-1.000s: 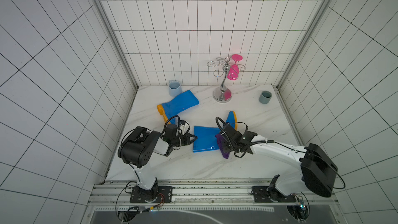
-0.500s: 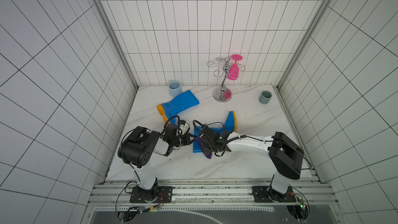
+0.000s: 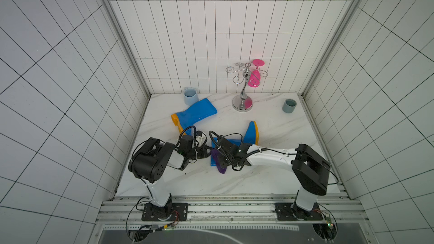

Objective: Wipe the rubber boots with a cloth
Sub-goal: Wipe the dirt off the rubber boot.

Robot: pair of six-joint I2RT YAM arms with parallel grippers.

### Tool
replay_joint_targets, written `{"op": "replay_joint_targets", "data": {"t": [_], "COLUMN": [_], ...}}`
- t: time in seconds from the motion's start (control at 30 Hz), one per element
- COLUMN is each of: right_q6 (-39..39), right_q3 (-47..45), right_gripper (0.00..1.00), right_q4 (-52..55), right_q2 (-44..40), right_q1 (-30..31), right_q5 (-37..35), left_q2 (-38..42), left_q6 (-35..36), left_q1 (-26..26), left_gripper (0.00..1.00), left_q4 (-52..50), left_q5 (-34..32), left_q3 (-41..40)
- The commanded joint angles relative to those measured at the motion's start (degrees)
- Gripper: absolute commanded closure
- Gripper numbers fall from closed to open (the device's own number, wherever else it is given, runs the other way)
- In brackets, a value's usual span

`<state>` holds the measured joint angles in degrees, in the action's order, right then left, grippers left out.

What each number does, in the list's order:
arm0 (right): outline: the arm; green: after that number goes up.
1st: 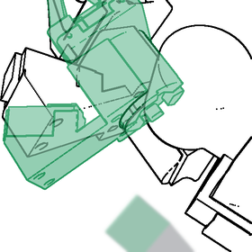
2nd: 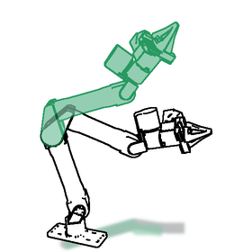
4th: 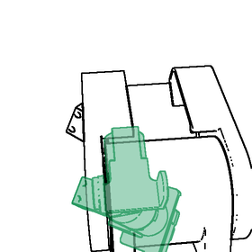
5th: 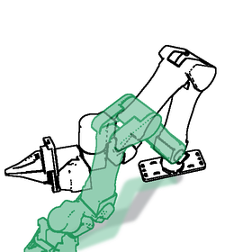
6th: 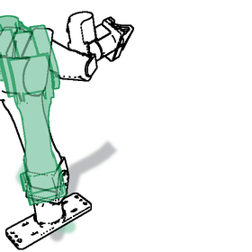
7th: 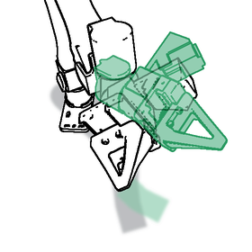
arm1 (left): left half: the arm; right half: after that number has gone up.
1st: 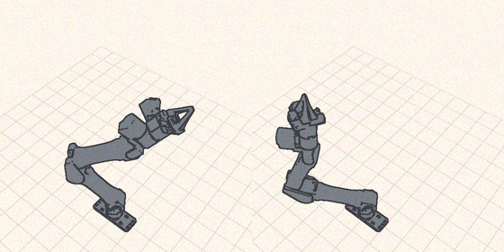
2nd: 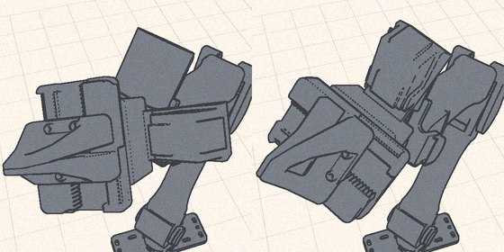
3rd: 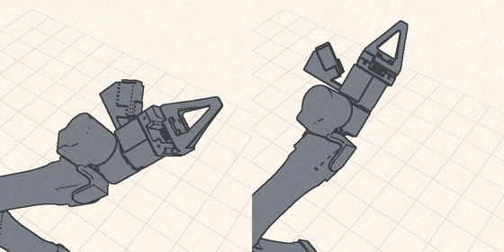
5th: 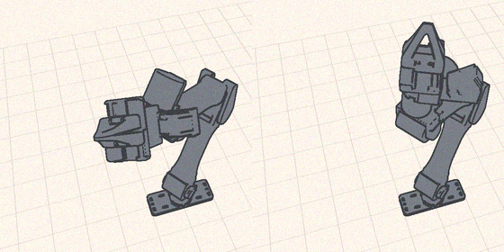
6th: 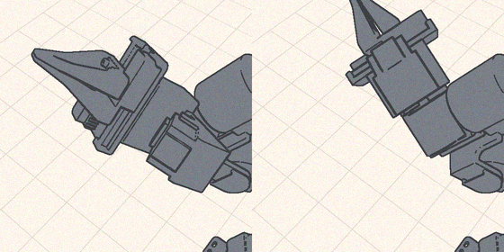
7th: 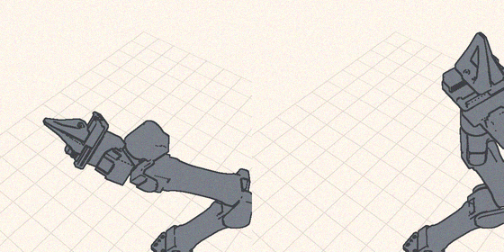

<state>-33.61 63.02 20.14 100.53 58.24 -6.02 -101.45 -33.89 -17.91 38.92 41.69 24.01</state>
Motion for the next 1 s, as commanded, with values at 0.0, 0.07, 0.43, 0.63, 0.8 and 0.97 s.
{"op": "replay_joint_targets", "data": {"t": [0.0,0.07,0.43,0.63,0.8,0.97], "right_q6": [-0.4,-0.3,-1.1,-2.6,-2.0,0.9], "right_q3": [-4.9,-6.4,-10.7,-13.6,-15.3,-12.7], "right_gripper": [1.00,1.00,1.00,1.00,1.00,1.00], "right_q4": [3.6,5.4,17.5,19.5,17.3,15.3], "right_q2": [-5.0,-7.3,-20.6,-22.5,-20.9,-19.7], "right_q1": [-2.4,-3.3,-5.9,-6.0,-7.6,-10.6], "right_q5": [-4.5,-5.8,-13.5,-15.9,-17.3,-18.7], "left_q2": [-2.9,-2.9,-2.8,-2.9,-3.0,-3.1], "left_q6": [-0.2,-0.2,-0.3,-0.3,-0.3,-0.3], "left_q1": [-0.6,-0.6,-0.6,-0.6,-0.6,-0.6], "left_gripper": [1.00,1.00,1.00,1.00,1.00,1.00], "left_q4": [-4.8,-4.8,-4.7,-4.7,-4.6,-4.6], "left_q5": [0.1,0.0,0.1,0.2,0.2,0.3], "left_q3": [-1.7,-1.7,-1.7,-1.7,-1.6,-1.6]}}
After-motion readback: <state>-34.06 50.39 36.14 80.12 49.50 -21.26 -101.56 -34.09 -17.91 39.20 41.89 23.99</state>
